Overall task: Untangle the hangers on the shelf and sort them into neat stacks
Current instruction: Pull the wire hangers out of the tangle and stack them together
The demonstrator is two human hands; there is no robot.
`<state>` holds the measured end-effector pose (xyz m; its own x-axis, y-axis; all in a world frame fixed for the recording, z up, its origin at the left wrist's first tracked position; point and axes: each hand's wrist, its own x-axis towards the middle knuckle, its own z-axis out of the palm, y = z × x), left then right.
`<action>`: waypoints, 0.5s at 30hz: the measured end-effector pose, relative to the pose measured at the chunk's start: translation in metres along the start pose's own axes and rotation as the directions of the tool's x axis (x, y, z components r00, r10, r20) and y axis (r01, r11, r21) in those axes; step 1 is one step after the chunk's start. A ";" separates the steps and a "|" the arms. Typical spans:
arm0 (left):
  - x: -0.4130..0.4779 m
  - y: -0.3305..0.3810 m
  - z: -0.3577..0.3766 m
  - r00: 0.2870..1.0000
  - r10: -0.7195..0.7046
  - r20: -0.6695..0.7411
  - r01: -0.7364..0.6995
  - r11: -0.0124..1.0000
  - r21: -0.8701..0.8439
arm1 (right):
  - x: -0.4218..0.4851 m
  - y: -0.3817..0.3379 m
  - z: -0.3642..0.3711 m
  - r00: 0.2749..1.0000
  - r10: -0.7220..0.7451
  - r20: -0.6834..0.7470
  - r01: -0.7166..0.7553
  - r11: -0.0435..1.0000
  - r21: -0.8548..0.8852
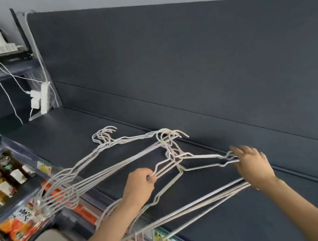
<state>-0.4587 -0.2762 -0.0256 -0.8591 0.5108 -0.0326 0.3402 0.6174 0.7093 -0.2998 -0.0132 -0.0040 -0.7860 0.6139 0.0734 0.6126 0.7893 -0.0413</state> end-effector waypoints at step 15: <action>-0.028 0.038 0.007 0.991 0.041 -0.130 -0.011 0.975 0.222 | 0.010 -0.007 0.008 0.979 -0.159 -0.129 0.183 0.962 0.204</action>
<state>-0.4195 -0.2627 -0.0023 -0.8868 0.4536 0.0881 0.4262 0.7293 0.5353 -0.3122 -0.0126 -0.0112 -0.8560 0.4736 0.2073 0.4279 0.8741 -0.2299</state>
